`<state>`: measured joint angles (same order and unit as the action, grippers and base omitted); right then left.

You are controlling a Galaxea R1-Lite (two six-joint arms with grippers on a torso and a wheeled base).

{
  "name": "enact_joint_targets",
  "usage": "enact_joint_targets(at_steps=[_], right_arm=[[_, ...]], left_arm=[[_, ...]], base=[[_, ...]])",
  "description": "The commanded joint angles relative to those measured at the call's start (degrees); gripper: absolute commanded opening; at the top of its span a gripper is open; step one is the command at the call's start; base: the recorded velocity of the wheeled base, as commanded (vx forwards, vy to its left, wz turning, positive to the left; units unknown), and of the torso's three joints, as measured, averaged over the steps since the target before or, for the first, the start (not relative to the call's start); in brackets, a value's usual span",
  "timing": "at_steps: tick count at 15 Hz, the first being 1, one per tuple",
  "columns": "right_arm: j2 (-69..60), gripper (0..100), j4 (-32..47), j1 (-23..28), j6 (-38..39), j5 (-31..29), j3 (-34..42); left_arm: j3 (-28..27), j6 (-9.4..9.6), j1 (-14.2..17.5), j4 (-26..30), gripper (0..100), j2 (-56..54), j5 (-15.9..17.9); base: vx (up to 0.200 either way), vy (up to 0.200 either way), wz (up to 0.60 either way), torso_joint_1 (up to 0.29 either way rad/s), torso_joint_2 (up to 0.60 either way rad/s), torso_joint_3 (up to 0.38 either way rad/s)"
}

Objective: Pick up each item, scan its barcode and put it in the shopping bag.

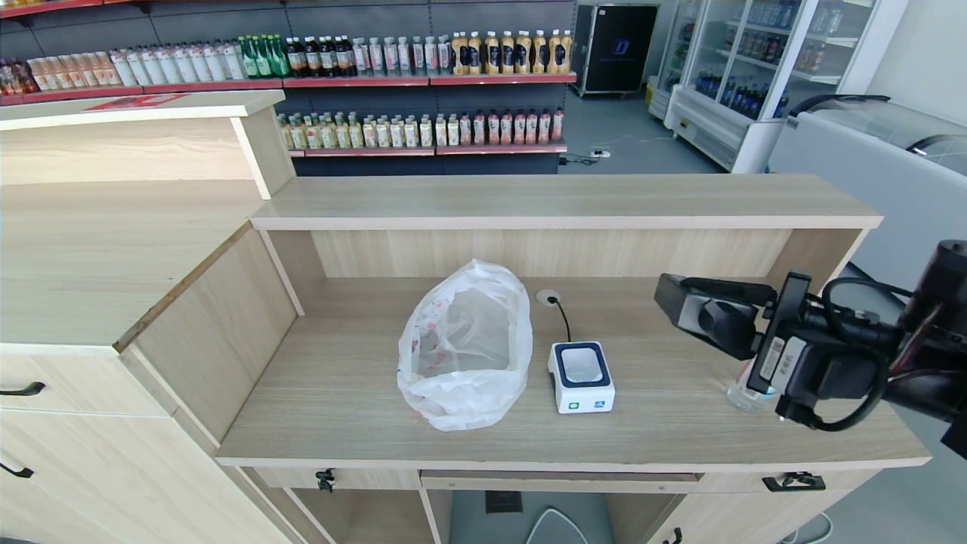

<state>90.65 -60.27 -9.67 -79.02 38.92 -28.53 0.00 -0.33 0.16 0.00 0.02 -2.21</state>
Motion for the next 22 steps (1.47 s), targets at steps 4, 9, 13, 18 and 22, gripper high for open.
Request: enact_joint_targets(at_steps=[4, 9, 13, 18, 22], right_arm=[[-14.2, 0, -13.4, 1.7, -23.9, 2.6, 3.9], [-20.1, 0, -21.6, -6.4, -41.2, 7.9, 5.5], [-26.2, 0, -5.9, -9.1, -52.6, 11.0, 5.7], [-36.1, 0, 14.7, -16.0, -63.5, 10.7, 5.4], [-37.7, 0, 15.5, -17.9, -64.1, 10.5, 5.2]], left_arm=[[0.0, -0.02, 0.0, 0.0, 100, 0.0, -0.1], [0.0, -0.02, 0.0, 0.0, 100, 0.0, 0.0], [0.0, -0.02, 0.0, 0.0, 100, 0.0, 0.0], [0.0, -0.02, 0.0, 0.0, 100, 0.0, -0.1], [0.0, -0.02, 0.0, 0.0, 100, 0.0, -0.1]], base=[[0.0, 0.0, 0.0, 0.0, 0.0, 0.0], [0.0, 0.0, 0.0, 0.0, 0.0, 0.0], [0.0, 0.0, 0.0, 0.0, 0.0, 0.0], [0.0, 0.0, 0.0, 0.0, 0.0, 0.0], [0.0, 0.0, 0.0, 0.0, 0.0, 0.0]])
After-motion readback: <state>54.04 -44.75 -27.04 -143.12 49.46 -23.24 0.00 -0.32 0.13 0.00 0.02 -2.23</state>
